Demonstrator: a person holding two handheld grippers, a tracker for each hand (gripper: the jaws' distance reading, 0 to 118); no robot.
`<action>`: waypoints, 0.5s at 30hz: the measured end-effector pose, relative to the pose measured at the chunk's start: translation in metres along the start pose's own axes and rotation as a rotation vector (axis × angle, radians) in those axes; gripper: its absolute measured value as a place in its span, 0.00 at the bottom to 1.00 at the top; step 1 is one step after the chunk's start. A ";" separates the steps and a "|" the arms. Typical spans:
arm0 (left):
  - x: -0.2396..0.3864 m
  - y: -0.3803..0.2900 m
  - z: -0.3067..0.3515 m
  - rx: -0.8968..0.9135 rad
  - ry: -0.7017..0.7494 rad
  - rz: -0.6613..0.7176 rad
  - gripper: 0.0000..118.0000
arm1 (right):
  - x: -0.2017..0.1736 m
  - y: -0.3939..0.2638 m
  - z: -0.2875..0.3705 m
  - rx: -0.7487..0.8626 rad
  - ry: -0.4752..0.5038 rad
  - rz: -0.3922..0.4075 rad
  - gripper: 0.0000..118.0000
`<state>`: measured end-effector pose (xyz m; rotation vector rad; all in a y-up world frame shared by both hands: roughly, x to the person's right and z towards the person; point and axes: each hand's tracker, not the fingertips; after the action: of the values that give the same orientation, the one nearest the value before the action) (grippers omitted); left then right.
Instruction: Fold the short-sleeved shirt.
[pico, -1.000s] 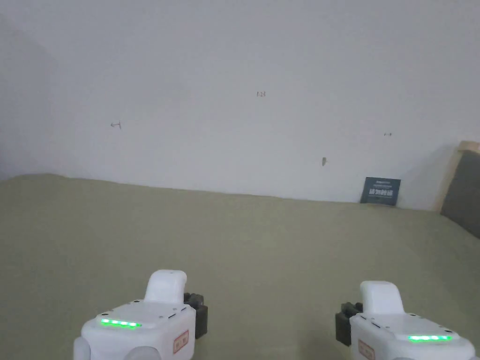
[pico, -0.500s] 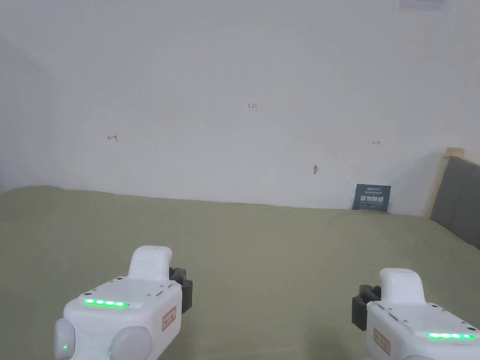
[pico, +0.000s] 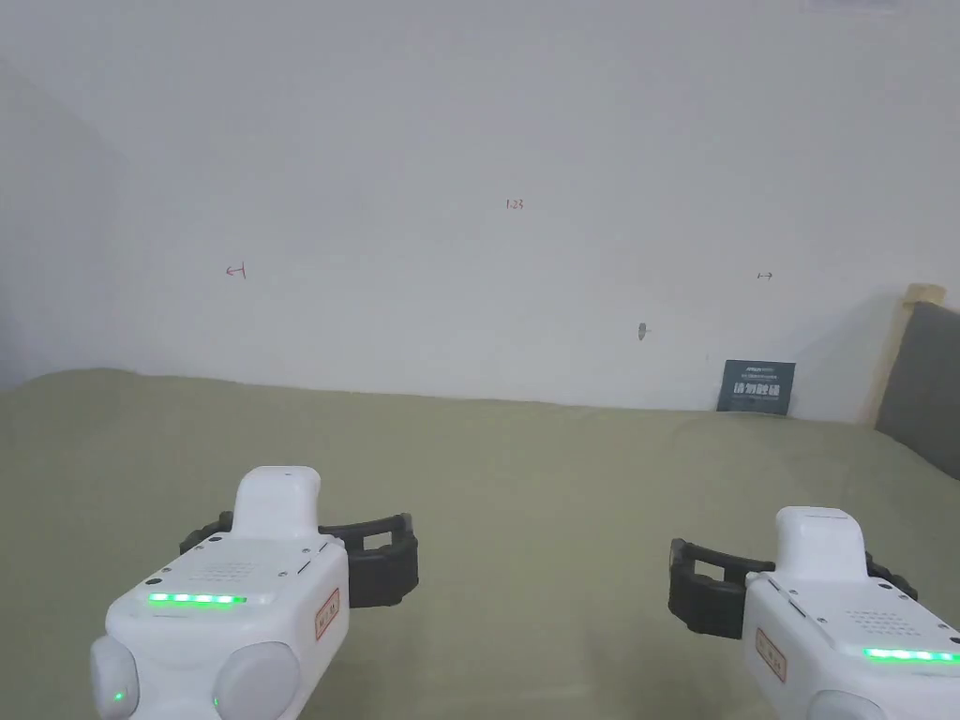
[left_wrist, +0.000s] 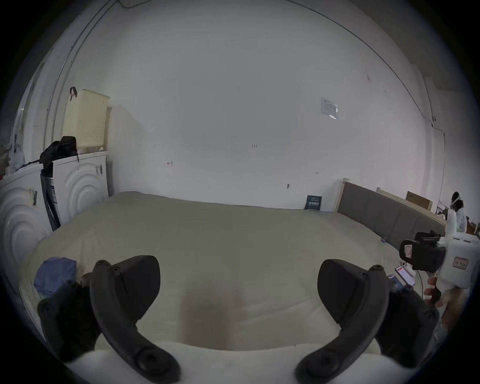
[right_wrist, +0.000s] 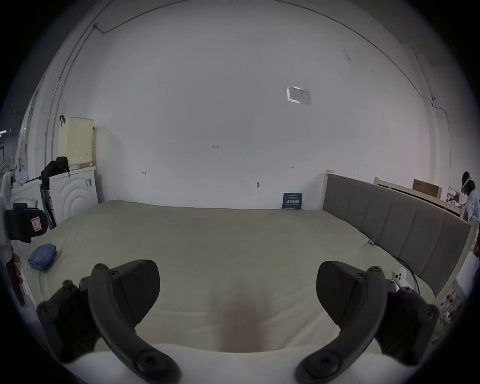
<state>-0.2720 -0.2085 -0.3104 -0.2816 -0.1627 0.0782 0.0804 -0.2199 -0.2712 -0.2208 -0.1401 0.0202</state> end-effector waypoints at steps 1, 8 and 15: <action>0.000 0.001 -0.001 -0.004 0.005 -0.001 1.00 | -0.001 0.000 0.000 0.000 -0.001 0.006 1.00; 0.002 0.001 0.001 0.021 0.034 -0.027 1.00 | -0.005 -0.003 -0.002 0.009 -0.008 0.039 1.00; 0.001 -0.001 0.003 0.066 0.067 -0.045 1.00 | -0.007 -0.004 0.001 0.074 -0.004 0.004 1.00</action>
<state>-0.2713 -0.2084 -0.3067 -0.2145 -0.0997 0.0292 0.0735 -0.2240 -0.2702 -0.1473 -0.1425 0.0295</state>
